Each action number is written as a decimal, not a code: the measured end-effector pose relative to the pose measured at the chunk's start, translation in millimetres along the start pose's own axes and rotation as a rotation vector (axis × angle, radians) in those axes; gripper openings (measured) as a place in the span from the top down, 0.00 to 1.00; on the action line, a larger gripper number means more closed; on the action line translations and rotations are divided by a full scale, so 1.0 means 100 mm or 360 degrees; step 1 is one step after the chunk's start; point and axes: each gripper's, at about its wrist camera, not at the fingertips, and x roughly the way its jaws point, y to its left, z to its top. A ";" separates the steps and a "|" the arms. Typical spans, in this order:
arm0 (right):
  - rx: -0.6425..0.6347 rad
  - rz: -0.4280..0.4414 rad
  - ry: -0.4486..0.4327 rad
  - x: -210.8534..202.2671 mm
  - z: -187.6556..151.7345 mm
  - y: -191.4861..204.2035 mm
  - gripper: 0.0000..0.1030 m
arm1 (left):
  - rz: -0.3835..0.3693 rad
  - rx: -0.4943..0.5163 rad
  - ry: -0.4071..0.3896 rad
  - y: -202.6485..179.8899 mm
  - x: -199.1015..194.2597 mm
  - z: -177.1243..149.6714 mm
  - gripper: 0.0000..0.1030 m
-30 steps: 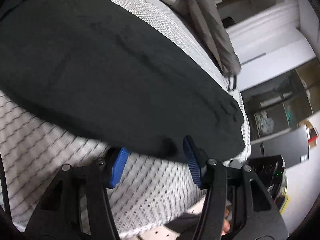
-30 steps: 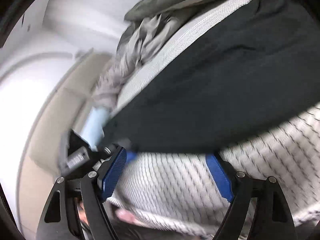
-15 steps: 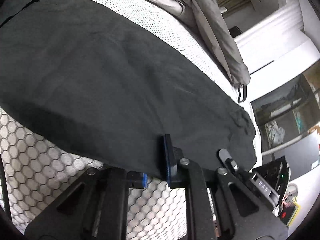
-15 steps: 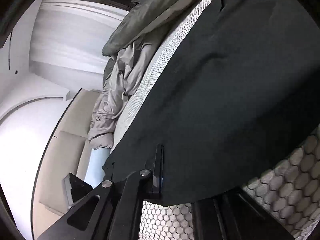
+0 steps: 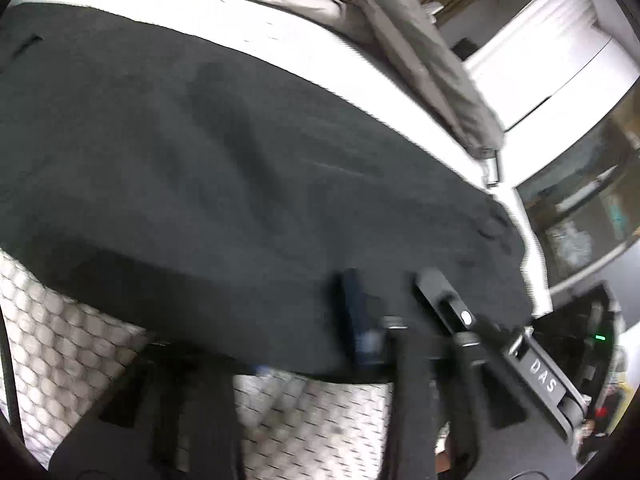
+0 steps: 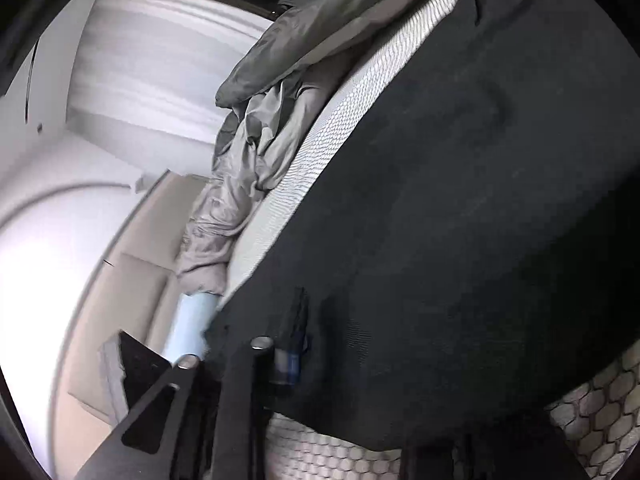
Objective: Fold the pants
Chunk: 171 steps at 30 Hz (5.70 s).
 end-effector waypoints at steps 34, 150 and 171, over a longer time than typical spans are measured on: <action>0.0302 -0.0267 -0.0290 -1.24 0.62 -1.07 0.92 | 0.0175 -0.0006 -0.0110 0.59 -0.48 0.13 0.69; 0.0549 -0.0170 -0.0261 -1.68 1.36 -1.77 0.83 | 0.0350 -0.0911 -0.0550 3.41 -1.80 1.04 0.82; 0.0293 -0.0398 -0.0457 -1.97 1.66 -1.43 0.89 | 0.0399 -0.0989 -0.0663 3.50 -2.00 0.87 0.89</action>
